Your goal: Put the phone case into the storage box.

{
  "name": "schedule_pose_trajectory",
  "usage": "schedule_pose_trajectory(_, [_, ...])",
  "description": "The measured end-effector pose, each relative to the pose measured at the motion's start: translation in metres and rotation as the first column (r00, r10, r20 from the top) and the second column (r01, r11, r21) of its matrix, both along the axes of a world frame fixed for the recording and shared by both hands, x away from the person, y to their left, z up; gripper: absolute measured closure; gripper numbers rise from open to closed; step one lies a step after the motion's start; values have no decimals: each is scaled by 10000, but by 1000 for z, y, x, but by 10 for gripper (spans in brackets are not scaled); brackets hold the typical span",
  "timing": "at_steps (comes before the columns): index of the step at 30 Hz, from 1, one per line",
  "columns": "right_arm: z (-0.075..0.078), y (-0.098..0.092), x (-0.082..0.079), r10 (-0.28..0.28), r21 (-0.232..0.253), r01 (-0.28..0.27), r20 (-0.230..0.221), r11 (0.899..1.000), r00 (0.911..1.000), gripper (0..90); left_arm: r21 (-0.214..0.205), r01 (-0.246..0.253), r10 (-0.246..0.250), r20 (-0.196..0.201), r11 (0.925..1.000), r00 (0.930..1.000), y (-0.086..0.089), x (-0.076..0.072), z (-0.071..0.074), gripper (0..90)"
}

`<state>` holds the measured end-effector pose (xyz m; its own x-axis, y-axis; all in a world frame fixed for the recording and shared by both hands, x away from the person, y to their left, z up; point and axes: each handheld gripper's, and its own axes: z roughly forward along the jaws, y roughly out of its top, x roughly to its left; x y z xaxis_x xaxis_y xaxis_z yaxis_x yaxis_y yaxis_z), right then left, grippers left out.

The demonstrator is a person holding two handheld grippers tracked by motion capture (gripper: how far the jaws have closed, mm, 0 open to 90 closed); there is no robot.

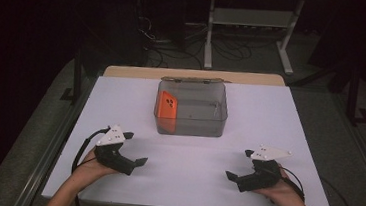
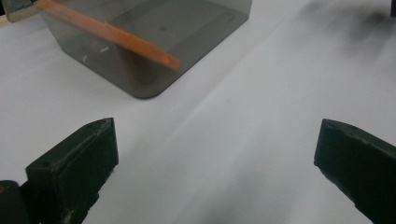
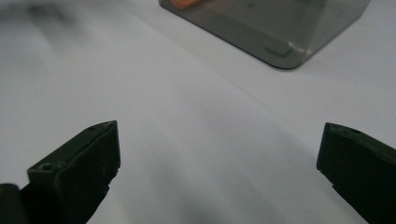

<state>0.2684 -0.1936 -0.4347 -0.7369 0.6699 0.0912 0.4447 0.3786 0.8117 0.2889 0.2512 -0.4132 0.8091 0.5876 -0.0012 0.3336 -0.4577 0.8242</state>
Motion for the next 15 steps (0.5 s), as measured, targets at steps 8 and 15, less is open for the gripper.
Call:
schedule_pose_trajectory(8, [0, 0, 0, 20, -1, -20, 23, 10000, 10000, 0, -54, -38, 39, 26, 10000, 10000, 4, -5, -11, 0])
schedule_pose_trajectory(15, [0, 0, 1, 33, -10, -33, 5, 10000, 10000, 0, -26, -119, 118, -44, 9999, 9999, 8, -6, -16, 0])
